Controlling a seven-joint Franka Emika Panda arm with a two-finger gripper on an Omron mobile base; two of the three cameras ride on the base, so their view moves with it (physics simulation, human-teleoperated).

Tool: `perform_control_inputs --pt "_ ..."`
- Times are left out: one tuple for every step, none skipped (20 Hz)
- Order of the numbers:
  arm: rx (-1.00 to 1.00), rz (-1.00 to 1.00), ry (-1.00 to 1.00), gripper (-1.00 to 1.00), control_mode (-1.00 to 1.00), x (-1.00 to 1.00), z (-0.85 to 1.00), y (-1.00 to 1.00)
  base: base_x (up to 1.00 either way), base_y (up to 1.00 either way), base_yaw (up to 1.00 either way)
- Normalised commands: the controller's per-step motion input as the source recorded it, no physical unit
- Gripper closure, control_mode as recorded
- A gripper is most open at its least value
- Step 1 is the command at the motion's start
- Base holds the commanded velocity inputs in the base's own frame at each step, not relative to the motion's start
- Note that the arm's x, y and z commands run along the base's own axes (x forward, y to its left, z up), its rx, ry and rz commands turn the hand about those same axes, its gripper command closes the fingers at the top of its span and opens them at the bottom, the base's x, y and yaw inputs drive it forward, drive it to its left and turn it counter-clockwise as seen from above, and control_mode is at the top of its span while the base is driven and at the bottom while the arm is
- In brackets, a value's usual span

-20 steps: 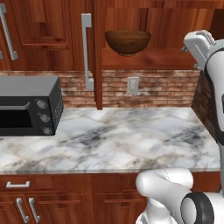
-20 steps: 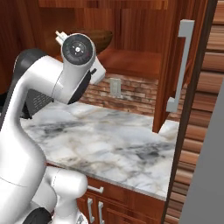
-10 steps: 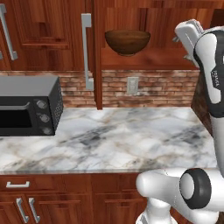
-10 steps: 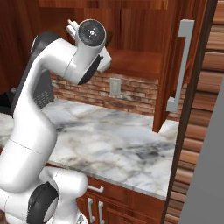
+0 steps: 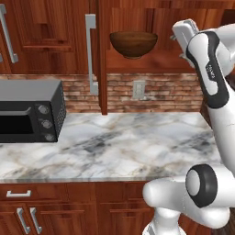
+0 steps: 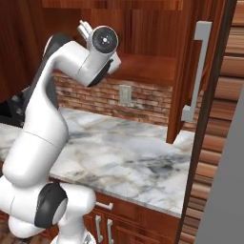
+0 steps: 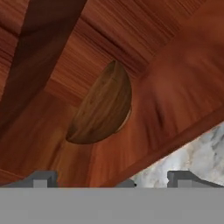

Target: Take the smaller bowl and place it next to the appetizer plate on the dining counter , and place the larger bowl next to the plate with cooked food.

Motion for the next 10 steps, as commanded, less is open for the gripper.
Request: perform_control_inputs --pt "0.0 0.0 0.17 -1.0 -1.0 0.43 0.14 0.27 0.0 0.0 0.0" --pt "0.0 0.0 0.17 -1.0 -1.0 0.44 0.06 0.31 0.0 0.0 0.0" --pt "0.0 0.0 0.17 -1.0 -1.0 0.5 0.0 0.29 0.0 0.0 0.0" --pt "0.0 0.0 0.17 -1.0 -1.0 0.49 0.0 0.27 0.0 0.0 0.0" --pt "0.0 0.0 0.2 -1.0 -1.0 0.42 0.0 0.19 0.0 0.0 0.0" --pt "0.0 0.0 0.17 -1.0 -1.0 0.39 0.0 0.07 0.0 0.0 0.0" --pt "0.0 0.0 0.11 -1.0 -1.0 0.36 0.0 0.0 0.0 0.0 0.0" --pt "0.0 0.0 0.05 -1.0 -1.0 0.35 0.0 0.0 0.0 0.0 0.0" --pt "0.0 0.0 0.01 -1.0 -1.0 0.38 0.0 0.0 0.0 0.0 0.0" --pt "0.0 0.0 0.0 -1.0 -1.0 0.39 0.0 0.0 0.0 0.0 0.0"
